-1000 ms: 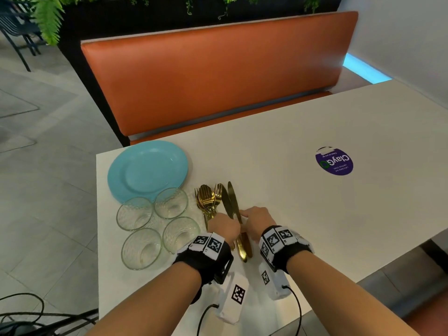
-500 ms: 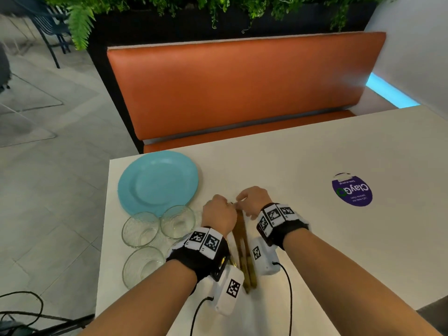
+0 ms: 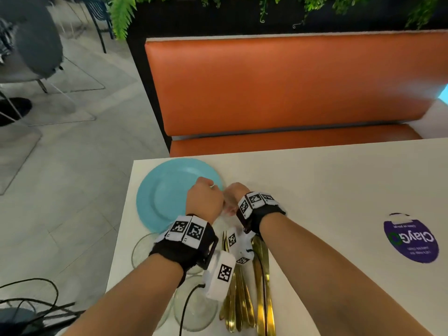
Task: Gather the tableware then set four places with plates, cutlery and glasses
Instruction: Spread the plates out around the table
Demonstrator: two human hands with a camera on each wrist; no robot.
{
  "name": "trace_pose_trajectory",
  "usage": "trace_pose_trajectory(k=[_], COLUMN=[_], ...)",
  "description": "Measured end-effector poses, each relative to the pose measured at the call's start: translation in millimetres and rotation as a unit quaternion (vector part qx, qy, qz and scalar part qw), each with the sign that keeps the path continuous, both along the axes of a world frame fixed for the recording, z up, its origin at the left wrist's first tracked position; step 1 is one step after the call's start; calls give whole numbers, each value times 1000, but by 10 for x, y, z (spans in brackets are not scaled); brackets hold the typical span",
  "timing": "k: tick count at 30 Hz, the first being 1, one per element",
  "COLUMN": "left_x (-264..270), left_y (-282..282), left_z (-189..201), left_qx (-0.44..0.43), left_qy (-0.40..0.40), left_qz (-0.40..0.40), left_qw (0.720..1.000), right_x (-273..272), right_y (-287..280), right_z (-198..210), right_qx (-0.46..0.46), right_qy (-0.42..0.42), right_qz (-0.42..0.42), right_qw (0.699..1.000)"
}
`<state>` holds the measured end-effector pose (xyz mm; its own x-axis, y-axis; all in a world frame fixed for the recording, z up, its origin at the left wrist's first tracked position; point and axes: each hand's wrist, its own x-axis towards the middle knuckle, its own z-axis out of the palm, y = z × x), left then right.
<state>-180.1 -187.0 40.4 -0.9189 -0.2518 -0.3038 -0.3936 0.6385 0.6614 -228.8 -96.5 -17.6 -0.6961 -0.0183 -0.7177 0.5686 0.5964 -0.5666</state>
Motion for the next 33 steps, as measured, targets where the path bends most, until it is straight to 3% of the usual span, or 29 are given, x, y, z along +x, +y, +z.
trace_pose_trajectory(k=[11,16,20,26,29,33], left_x=[-3,3,25,100,197,375], left_y=[-68,-29,-13,162,299,517], left_z=[-95,8,58,158,229,207], left_qx=[22,58,72,-11,34,162], left_qy=[-21,3,34,52,27,-25], left_qz=[-4,-23,-29,-6,11,-12], left_qw=[1000,998,996,999,999,986], right_x=[-57,-52,108,537,888,1473], right_y=[-114,0,224,806,1197,1597], right_z=[-23,-54,11,343,522,688], right_qx=[21,-88,-138,-133,-174,-212], right_qy=[-1,20,59,166,203,231], right_qz=[-12,-108,-200,-318,-390,-458], right_qw=[1000,990,968,924,881,832])
